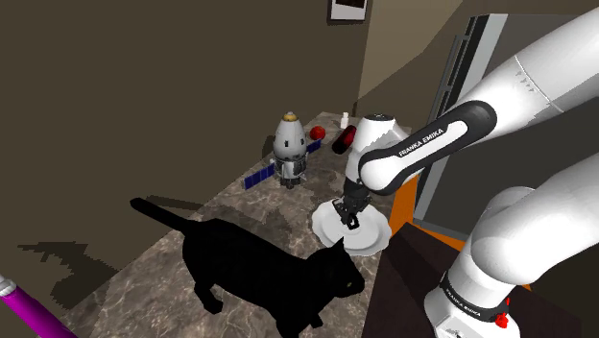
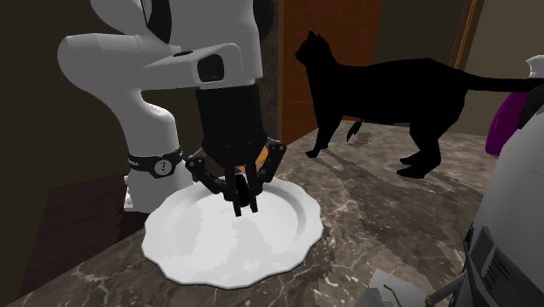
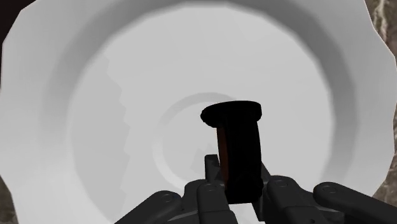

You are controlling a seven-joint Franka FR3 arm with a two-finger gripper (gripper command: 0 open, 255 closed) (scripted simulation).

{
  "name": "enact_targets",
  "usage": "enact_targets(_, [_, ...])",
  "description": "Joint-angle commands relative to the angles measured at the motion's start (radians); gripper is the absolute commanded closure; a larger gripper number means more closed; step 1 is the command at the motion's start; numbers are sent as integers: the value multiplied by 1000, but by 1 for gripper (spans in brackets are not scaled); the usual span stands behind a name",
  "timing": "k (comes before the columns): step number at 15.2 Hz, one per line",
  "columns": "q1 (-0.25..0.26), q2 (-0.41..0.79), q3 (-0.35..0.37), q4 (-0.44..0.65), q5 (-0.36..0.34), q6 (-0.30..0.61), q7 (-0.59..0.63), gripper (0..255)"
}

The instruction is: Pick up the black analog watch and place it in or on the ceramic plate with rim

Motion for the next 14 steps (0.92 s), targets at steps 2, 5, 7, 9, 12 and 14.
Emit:
enact_targets(2, [0, 0, 0, 0, 0, 0, 0, 0])
enact_targets(5, [0, 0, 0, 0, 0, 0, 0, 0])
enact_targets(7, [-3, -43, -3, 9, -6, -52, 2, 0])
enact_targets(9, [-9, -121, -9, 33, -17, -154, 7, 0])
enact_targets(12, [-11, -148, -12, 45, -21, -193, 8, 0])
enact_targets(14, [-11, -148, -12, 45, -21, -193, 8, 0])
